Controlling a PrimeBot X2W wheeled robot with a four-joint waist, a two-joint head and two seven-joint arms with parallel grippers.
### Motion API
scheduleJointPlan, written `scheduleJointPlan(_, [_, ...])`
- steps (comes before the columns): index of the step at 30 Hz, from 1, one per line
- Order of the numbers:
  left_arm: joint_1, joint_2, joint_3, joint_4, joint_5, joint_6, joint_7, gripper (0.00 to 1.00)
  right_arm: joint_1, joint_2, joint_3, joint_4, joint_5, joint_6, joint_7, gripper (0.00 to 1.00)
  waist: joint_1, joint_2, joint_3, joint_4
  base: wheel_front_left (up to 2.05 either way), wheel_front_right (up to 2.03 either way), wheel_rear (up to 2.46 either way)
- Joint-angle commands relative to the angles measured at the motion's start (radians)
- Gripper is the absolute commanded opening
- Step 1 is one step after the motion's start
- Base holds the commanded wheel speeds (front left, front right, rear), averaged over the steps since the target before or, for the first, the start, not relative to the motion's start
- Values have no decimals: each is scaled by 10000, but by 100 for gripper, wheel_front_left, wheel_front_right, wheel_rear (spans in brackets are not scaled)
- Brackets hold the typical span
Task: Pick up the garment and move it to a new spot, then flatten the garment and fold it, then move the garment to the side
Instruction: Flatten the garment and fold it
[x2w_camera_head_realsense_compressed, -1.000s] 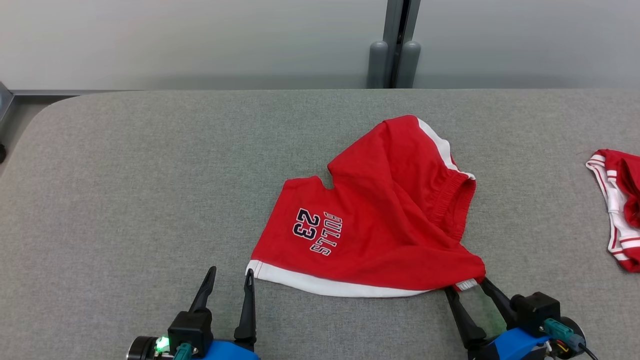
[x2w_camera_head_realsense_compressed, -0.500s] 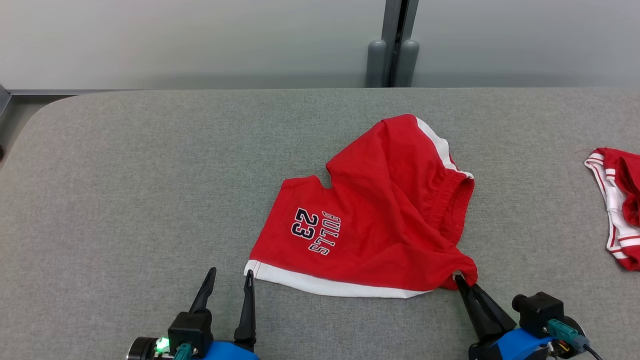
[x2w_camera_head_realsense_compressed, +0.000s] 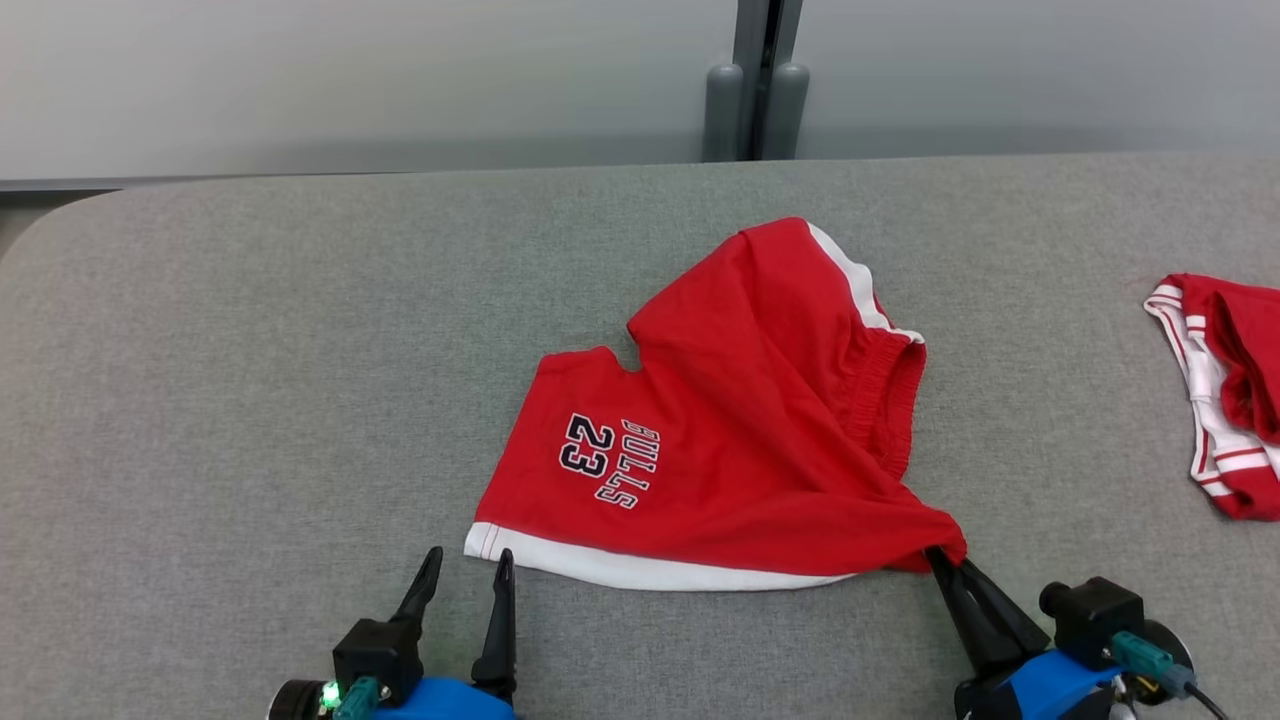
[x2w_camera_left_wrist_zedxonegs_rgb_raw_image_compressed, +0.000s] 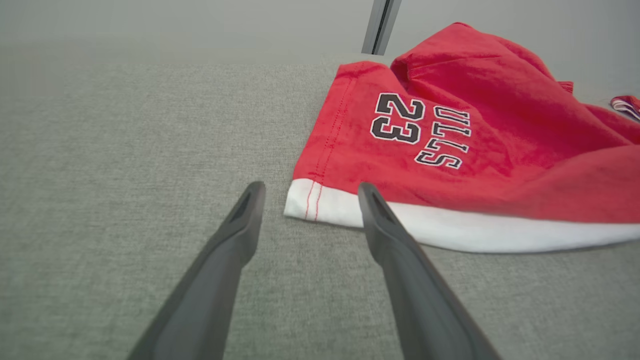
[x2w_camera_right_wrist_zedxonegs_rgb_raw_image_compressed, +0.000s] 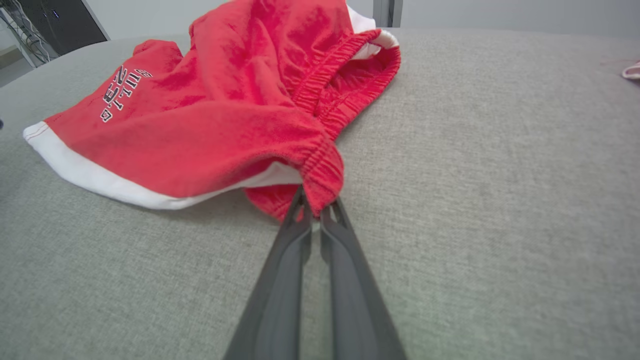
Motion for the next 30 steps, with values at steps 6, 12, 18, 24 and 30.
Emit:
scheduleJointPlan(6, [-639,9,-24,716,-318,270,0,100,-293,-231,183,-292,-70,0,-29,0,0,0,279,-185,0,0,0])
scheduleJointPlan(12, [-987,6,-243,1603,-622,332,18,100,-404,-399,327,-514,-25,0,-29,0,0,0,416,-371,0,0,0])
scheduleJointPlan(18, [-1134,3,-672,1912,-549,334,40,0,-429,-367,164,-581,53,0,-29,0,0,0,352,-322,0,0,0])
scheduleJointPlan(24, [-967,15,-243,430,-325,508,2,0,-448,-373,134,-890,49,0,-29,0,0,0,-93,-54,0,0,0])
scheduleJointPlan(30, [-1278,129,907,-1411,477,149,-9,0,-782,-759,284,-1618,442,-2,-29,0,0,0,-733,106,0,0,0])
